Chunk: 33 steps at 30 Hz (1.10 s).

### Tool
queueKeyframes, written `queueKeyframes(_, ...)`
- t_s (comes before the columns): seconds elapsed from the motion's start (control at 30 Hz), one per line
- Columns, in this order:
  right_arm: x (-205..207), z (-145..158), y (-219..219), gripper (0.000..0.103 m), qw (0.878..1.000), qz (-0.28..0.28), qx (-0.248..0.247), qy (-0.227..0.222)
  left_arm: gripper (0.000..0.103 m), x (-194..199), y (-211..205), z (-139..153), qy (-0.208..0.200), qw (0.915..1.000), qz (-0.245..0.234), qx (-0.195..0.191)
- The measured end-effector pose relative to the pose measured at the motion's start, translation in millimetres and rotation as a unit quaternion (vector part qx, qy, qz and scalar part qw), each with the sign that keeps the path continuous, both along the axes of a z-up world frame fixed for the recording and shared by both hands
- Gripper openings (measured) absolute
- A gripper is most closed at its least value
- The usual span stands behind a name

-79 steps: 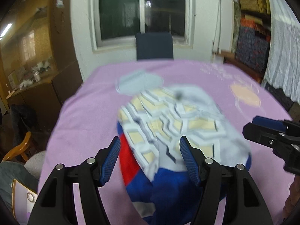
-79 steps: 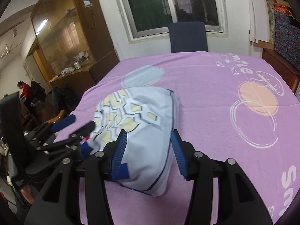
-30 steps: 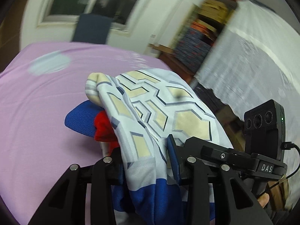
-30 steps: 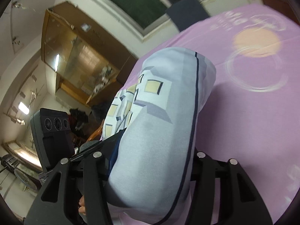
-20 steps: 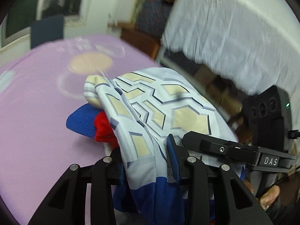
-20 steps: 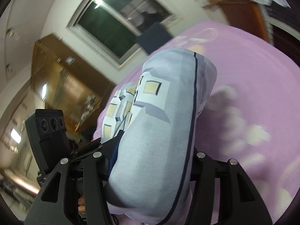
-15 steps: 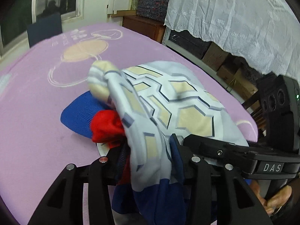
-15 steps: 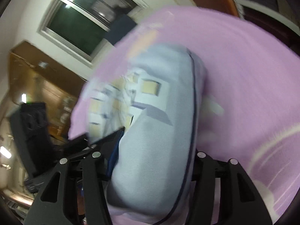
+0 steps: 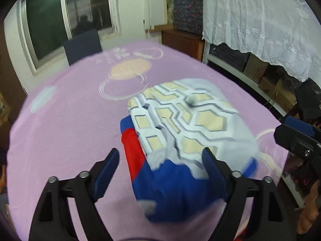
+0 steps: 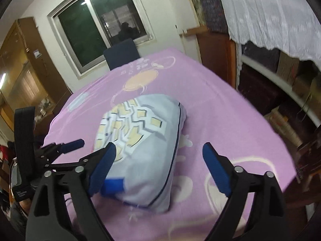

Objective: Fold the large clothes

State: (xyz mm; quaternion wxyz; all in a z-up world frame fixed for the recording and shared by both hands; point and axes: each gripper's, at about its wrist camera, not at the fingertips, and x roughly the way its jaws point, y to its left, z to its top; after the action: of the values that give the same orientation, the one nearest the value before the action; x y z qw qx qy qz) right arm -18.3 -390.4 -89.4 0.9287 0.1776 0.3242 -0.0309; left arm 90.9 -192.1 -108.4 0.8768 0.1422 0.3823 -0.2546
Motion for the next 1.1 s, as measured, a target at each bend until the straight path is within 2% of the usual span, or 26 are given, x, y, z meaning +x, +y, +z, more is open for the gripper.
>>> queueKeyframes(0.13, -24, 17, 6, 0.092, 1.000, -0.013, -0.021, -0.001, 0.100, -44, 9, 25, -0.057, 0.9984, 0.001, 0.003)
queueKeyframes(0.2, -31, 21, 13, 0.093, 1.000, -0.012, -0.023, -0.003, 0.100, -65, 15, 38, -0.087, 0.9962, 0.004, 0.001)
queueKeyframes(0.37, -67, 42, 24, 0.095, 0.999, -0.008, -0.026, -0.021, 0.100, -99, 34, 61, -0.120, 0.9926, 0.011, -0.018)
queueKeyframes(0.53, -89, 58, 41, 0.098, 0.997, 0.008, -0.059, -0.041, 0.100, -115, 49, 72, -0.131, 0.9906, 0.016, -0.038)
queueKeyframes(0.63, -84, 58, 47, 0.098, 0.997, 0.011, -0.066, -0.039, 0.100, -111, 51, 70, -0.120, 0.9918, 0.017, -0.040)
queueKeyframes(0.77, -67, 44, 44, 0.098, 0.999, 0.018, -0.037, -0.012, 0.100, -98, 54, 60, -0.102, 0.9937, 0.027, -0.037)
queueKeyframes(0.9, -55, 31, 40, 0.098, 1.000, 0.019, -0.019, 0.004, 0.100, -97, 55, 58, -0.115, 0.9920, 0.040, -0.032)
queueKeyframes(1.1, -53, 29, 36, 0.098, 1.000, 0.014, -0.015, 0.002, 0.100, -96, 51, 56, -0.108, 0.9927, 0.047, -0.024)
